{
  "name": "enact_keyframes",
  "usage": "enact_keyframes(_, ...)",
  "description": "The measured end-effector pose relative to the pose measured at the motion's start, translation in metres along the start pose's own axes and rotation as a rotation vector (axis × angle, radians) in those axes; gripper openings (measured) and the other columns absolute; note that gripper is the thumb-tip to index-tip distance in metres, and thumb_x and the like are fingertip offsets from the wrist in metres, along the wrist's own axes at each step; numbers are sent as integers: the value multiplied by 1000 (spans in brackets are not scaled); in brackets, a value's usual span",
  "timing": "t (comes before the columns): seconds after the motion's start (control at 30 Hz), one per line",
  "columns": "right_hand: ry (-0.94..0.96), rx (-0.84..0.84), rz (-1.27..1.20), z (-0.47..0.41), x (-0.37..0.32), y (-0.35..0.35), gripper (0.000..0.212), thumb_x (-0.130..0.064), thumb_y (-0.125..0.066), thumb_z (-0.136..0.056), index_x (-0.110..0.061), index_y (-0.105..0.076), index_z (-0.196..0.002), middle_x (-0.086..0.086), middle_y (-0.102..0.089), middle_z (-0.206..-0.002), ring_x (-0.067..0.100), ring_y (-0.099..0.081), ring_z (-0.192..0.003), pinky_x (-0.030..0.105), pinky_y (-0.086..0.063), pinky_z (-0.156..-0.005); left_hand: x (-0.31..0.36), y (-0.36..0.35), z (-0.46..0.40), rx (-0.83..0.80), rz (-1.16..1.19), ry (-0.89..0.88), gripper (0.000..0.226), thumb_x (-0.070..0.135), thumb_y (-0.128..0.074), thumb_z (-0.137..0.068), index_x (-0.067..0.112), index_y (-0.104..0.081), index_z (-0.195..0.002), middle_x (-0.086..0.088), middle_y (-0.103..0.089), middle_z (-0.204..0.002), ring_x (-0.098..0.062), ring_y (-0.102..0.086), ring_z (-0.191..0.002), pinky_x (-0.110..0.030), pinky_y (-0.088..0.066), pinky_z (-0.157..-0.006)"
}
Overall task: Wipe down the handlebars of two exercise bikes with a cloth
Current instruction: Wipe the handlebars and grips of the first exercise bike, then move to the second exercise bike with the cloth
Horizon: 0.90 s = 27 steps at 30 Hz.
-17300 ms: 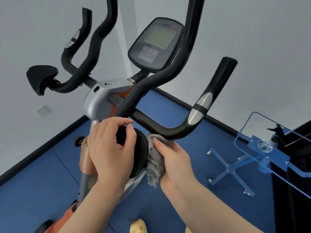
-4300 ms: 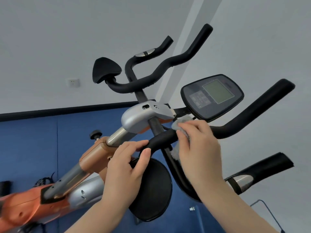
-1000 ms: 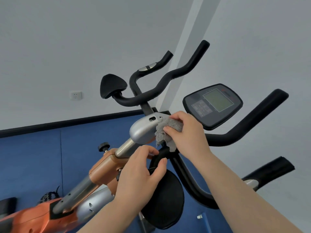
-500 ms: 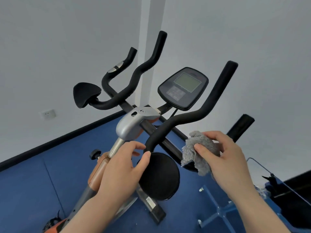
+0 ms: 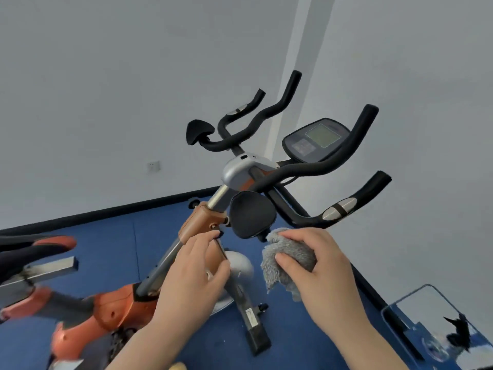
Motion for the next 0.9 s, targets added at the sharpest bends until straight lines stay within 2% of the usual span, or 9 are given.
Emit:
enact_keyframes(0.13,40,-141,-41,35,-14,-38,29,-18,-72,-80,-39,-63,-99,-23,-56,-105,-10,-51,-100,-1,-36,-79,-37,37,60,78,-89,130,41,32,-57,-84,36,-46,-124,23,-48,-117,-3,-47,-111,-27,-42,-91)
enact_keyframes(0.23,63,-280,-78,62,-37,-79,29,-18,-71,-80,-39,-63,-98,-22,-56,-105,-7,-52,-100,4,-39,-78,-68,84,111,155,-168,258,35,31,-57,-85,37,-49,-118,31,-44,-109,-2,-46,-108,-22,-38,-83)
enact_keyframes(0.33,149,-373,-112,83,-76,-121,28,-17,-71,-81,-38,-63,-98,-23,-54,-104,-6,-51,-100,2,-37,-80,-90,135,152,254,-224,346,34,33,-55,-87,36,-49,-121,26,-46,-117,-5,-46,-113,-29,-41,-91)
enact_keyframes(0.5,280,-507,-110,125,-140,-186,26,-16,-71,-80,-35,-62,-97,-21,-53,-106,-9,-46,-104,0,-34,-82,-119,211,217,376,-283,435,37,36,-55,-89,33,-48,-125,25,-45,-122,-3,-44,-116,-21,-35,-87)
enact_keyframes(0.57,322,-525,-97,139,-168,-210,28,-17,-72,-80,-38,-59,-94,-21,-53,-105,-13,-45,-101,-1,-34,-79,-129,243,243,429,-293,470,38,39,-52,-87,34,-49,-125,26,-45,-122,-3,-44,-116,-23,-37,-87)
enact_keyframes(0.67,377,-545,-95,164,-215,-249,31,-17,-71,-80,-41,-58,-95,-21,-51,-104,-10,-49,-96,4,-38,-73,-151,289,281,475,-334,517,41,37,-54,-89,32,-47,-129,22,-46,-130,-4,-44,-120,-27,-40,-96)
enact_keyframes(0.8,391,-531,-74,202,-270,-298,32,-16,-71,-80,-41,-59,-97,-23,-49,-101,-1,-53,-92,9,-37,-72,-196,352,336,441,-407,573,43,36,-52,-91,30,-45,-132,19,-45,-135,-7,-44,-120,-25,-36,-99)
enact_keyframes(0.9,384,-504,-49,225,-304,-330,30,-17,-70,-80,-38,-61,-100,-26,-47,-101,0,-53,-92,7,-36,-70,-231,406,369,423,-476,590,42,38,-50,-91,30,-45,-132,20,-45,-134,-6,-44,-121,-22,-33,-100)
Point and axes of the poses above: each hand's wrist, its own z-axis away from the middle knuckle, its own y-axis out of the back of the hand, x = y × z, the point moved 9 cm from there along -z, towards the middle knuckle
